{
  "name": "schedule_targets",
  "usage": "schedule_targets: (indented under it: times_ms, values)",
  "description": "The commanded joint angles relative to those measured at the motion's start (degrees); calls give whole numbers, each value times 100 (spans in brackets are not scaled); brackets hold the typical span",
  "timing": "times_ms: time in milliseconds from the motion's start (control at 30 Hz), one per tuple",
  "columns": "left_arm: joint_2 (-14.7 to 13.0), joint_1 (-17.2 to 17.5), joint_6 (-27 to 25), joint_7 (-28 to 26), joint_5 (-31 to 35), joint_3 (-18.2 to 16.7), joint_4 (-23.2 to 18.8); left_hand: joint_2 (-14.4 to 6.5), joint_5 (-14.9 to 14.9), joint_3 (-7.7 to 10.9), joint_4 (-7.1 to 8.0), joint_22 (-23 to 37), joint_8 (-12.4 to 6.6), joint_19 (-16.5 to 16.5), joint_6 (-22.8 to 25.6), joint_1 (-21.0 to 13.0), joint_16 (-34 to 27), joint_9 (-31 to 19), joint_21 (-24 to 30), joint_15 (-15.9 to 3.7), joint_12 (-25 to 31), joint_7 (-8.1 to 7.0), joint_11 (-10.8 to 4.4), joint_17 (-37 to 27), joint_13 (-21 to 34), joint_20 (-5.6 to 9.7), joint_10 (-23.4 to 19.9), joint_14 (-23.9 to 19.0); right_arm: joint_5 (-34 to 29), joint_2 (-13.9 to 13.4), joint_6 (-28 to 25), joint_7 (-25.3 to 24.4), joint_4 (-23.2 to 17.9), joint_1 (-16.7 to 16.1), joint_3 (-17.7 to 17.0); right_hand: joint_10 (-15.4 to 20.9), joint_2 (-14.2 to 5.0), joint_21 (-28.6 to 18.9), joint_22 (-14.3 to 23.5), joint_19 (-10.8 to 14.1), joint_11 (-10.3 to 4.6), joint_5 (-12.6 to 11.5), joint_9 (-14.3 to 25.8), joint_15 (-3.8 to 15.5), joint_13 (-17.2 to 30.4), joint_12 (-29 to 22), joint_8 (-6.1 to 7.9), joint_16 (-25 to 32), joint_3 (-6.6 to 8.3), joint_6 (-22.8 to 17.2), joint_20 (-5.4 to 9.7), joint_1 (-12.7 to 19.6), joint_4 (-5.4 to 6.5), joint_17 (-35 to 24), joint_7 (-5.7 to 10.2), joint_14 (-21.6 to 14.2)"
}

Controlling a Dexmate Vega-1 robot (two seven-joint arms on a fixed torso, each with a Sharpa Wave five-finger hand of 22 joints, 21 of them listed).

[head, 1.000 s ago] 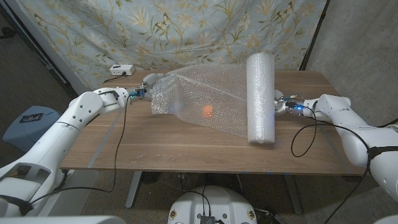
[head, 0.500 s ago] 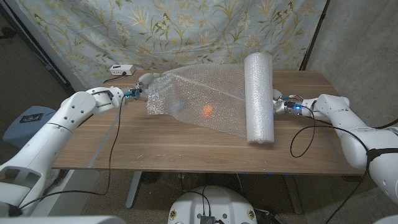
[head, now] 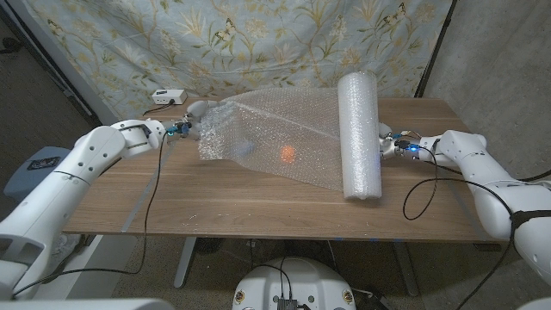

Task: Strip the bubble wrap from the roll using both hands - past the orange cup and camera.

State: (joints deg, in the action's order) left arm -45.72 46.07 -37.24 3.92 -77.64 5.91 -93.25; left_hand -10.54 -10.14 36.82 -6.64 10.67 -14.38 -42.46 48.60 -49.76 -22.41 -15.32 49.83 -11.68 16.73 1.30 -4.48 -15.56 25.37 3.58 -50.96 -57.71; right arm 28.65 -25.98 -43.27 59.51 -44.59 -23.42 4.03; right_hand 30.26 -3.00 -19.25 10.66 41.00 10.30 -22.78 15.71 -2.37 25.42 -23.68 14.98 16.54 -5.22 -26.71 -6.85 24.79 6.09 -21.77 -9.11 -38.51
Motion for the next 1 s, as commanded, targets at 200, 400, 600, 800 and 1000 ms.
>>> schedule_targets:
  times_ms: [200,400,600,800,1000]
  values:
    - [-182,210,116,-54,-125,-115,-148,16,0,59,-8,-5,21,48,21,-9,1,-8,47,-1,-14,8,-6,-31,32,-4,-30,45,-25,5,61,55,196,173,167,61,-53,41,17,60,-14,-61,-7,12,28,14,-16,2,-65,-62,-25,7,26,-13,-260,-33]
    - [-170,183,149,13,-110,-70,-95,15,-1,56,-16,-6,39,81,-5,-13,8,-5,50,14,-36,18,14,-44,32,-10,3,85,-104,35,110,99,326,281,216,59,-58,49,17,60,-14,-65,-7,8,32,20,-19,-2,-76,-64,-26,10,27,-12,-260,-28]
    - [-160,184,179,30,-105,-59,-76,20,-2,57,-18,-6,42,92,1,-10,14,-2,60,11,-41,6,14,-43,31,-9,-3,95,-196,84,168,143,473,383,260,57,-61,59,18,57,-23,-70,-7,7,38,28,-22,-1,-89,-67,-29,12,27,-11,-260,-33]
    - [-187,201,188,65,-103,-69,-77,21,-4,60,-20,-7,47,95,3,-9,15,-1,73,4,-48,16,13,-44,35,-7,0,94,-266,150,235,189,577,445,268,58,-67,63,18,67,-19,-75,-7,0,44,34,-28,-2,-102,-64,-27,15,28,-9,-260,-36]
    - [-223,244,263,372,-81,-82,-47,149,2,-60,21,-12,184,316,-288,158,125,15,42,169,-179,72,129,-32,33,-107,261,352,-313,183,263,201,577,454,253,56,-73,71,18,68,-11,-80,-8,2,49,41,-32,-3,-115,-64,-30,17,29,-8,-260,-38]
